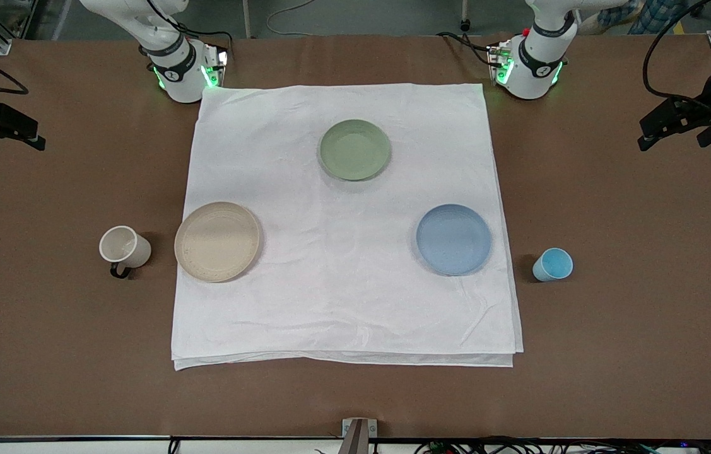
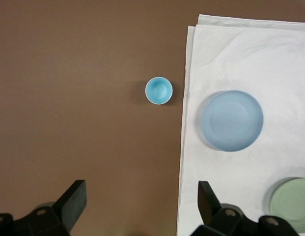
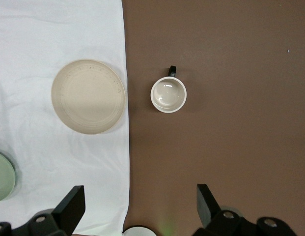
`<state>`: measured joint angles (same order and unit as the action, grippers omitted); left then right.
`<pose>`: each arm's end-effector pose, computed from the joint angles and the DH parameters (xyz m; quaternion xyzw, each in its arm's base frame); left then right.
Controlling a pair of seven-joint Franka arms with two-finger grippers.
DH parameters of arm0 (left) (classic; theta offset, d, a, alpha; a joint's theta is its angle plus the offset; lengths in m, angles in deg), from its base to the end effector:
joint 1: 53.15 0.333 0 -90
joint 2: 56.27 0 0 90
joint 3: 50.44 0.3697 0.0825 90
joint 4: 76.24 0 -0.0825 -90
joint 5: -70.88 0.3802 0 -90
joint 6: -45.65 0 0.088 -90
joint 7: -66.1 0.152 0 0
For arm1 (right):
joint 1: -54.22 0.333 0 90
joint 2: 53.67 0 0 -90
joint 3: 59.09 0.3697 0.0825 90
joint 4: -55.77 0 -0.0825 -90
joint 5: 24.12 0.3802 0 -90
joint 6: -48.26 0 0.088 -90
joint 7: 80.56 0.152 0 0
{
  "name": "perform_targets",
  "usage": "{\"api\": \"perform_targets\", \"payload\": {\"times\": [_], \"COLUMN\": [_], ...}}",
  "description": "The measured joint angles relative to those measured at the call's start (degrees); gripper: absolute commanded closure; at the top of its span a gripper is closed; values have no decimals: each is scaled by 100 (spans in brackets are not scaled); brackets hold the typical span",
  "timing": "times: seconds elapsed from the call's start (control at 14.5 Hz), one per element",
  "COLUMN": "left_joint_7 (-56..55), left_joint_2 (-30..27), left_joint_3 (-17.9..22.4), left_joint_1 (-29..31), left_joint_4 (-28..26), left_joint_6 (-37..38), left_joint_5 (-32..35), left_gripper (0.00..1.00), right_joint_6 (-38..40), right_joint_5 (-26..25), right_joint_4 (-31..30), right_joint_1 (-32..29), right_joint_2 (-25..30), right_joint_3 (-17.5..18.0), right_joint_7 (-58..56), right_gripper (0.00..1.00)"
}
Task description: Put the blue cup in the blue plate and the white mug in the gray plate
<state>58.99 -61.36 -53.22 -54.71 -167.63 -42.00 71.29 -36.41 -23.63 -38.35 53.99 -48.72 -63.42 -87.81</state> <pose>0.5136 -0.0392 0.6655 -0.9996 -0.0244 -0.0122 0.0045 0.5035 -0.0406 0.6379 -0.9989 -0.0240 0.0384 0.0115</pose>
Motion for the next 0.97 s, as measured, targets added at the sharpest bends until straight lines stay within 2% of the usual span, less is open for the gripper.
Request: {"api": "perform_targets", "payload": {"times": [0.41, 0.55, 0.62, 0.97], "left_joint_7": [8, 10, 10, 11], "left_joint_2": [27, 167, 288, 1338], "left_joint_3": [30, 42, 45, 47], "left_joint_1": [20, 25, 26, 29], "left_joint_4": [5, -6, -21, -161], "left_joint_6": [0, -52, -143, -1031], "left_joint_5": [0, 0, 0, 0], "left_gripper": [0, 0, 0, 0], "right_joint_6": [143, -187, -563, -2092], "right_joint_5": [0, 0, -2, -5], "right_joint_4": [321, 289, 245, 190], "right_joint_1": [10, 4, -14, -184], "right_joint_2": [29, -94, -296, -2234], "right_joint_3": [15, 3, -10, -52], "right_joint_7": [0, 2, 2, 2], "right_gripper": [0, 0, 0, 0]}}
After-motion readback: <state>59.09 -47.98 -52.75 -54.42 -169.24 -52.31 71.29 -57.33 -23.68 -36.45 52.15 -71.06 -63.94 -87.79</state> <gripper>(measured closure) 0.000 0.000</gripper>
